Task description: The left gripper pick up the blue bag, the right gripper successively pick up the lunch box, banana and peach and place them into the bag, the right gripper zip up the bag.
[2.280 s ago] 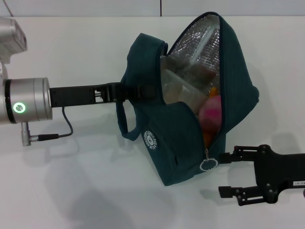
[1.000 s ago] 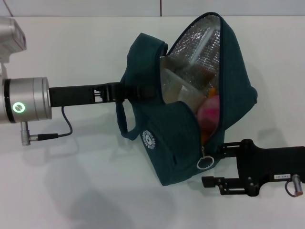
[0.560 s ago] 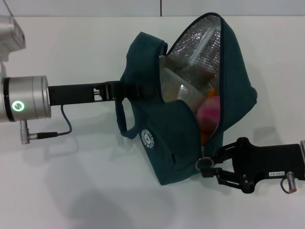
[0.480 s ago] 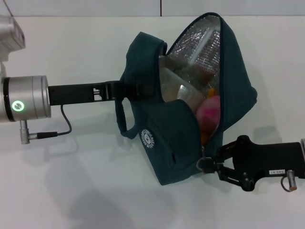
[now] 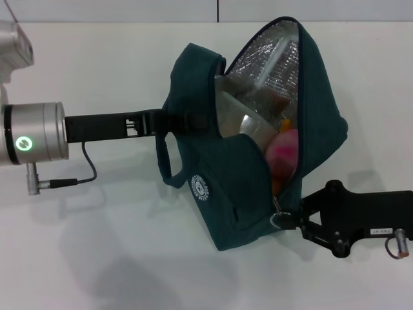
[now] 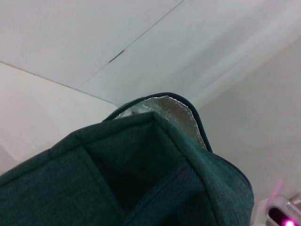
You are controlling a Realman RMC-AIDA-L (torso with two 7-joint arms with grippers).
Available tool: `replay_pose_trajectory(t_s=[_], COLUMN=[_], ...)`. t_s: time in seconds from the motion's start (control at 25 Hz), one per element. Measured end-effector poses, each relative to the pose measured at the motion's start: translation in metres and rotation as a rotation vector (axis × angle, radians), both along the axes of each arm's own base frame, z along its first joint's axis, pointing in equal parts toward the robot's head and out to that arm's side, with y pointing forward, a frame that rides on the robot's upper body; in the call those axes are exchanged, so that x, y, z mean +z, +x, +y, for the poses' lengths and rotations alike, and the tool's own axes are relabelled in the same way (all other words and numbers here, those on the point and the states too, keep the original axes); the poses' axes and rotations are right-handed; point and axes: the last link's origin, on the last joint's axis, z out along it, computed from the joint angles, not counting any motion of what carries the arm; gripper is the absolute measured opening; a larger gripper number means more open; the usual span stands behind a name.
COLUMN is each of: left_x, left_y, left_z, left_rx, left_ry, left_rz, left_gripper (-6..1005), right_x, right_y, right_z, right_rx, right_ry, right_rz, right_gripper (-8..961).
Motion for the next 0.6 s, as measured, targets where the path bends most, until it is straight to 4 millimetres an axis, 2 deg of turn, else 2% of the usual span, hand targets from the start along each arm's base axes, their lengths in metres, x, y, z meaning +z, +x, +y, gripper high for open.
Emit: replay_pose_trajectory(t_s=[0.24, 0.6], left_x=[0.0, -0.001], left_y=[-0.003, -0.004], left_z=[-0.002, -0.004], left_rx=[0.008, 0.016], left_ry=[-0.001, -0.006], left_rz=[-0.001, -0.004], left_gripper=[50, 51], right_x=[0.01, 0.024], right_y=[0.005, 0.012], right_z=[-0.007, -0.016], right_rx=[0.015, 0.001], right_ry=[0.015, 0.046], right_rz=[0.005, 0.034], right_gripper=[14, 15])
